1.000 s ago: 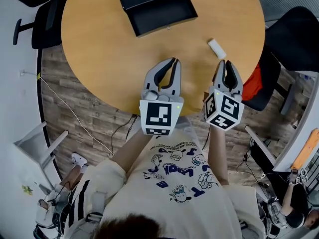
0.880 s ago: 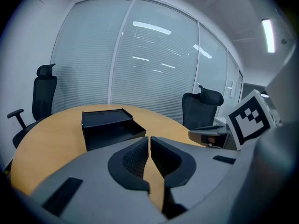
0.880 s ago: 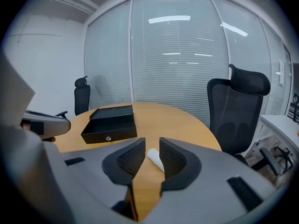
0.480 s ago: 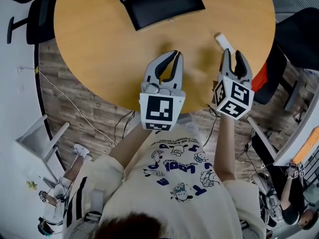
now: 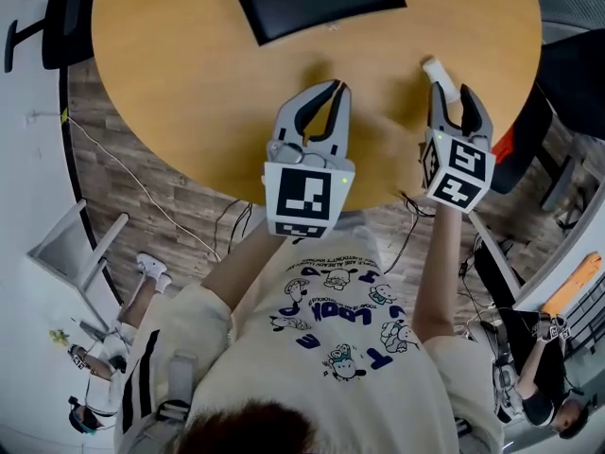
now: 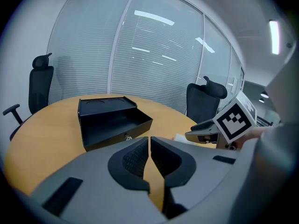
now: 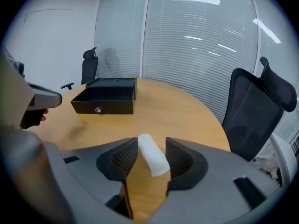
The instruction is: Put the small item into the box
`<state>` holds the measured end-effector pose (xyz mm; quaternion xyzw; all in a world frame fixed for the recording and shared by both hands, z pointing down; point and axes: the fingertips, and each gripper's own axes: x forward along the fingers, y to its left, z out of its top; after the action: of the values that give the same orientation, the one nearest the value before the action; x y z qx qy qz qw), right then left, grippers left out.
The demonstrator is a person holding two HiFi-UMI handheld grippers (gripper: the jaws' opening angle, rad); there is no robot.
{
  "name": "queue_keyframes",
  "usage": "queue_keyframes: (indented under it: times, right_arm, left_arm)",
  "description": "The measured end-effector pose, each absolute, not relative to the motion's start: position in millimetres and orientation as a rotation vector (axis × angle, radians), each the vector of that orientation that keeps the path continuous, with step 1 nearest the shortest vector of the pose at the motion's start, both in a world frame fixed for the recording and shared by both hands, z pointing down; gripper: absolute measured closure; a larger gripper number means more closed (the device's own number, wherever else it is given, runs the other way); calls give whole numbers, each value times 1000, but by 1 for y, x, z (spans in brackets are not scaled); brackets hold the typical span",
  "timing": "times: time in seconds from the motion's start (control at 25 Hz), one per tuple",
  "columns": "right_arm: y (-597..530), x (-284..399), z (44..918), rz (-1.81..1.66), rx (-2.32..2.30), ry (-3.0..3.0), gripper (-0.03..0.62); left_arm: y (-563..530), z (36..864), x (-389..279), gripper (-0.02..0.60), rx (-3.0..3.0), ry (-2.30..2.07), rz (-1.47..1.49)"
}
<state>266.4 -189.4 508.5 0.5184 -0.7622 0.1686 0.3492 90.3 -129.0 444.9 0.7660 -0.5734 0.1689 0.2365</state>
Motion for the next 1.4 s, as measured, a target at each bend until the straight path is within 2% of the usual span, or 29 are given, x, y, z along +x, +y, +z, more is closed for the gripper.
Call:
queue_keyframes:
  times: [0.64,0.84,1.4]
  right_arm:
    - [-191,273,552,502,1142,-1907,390]
    - [-188,272,560,528,1170,-1894,422]
    - [-193,264,546,555,1252,-1918,436]
  left_arm:
    - [-121,464,72,554,2053,-1551,500]
    - [-121,469,65,554,2039,-1559,501]
    - [-118,461,57,554,2047,-1580,494]
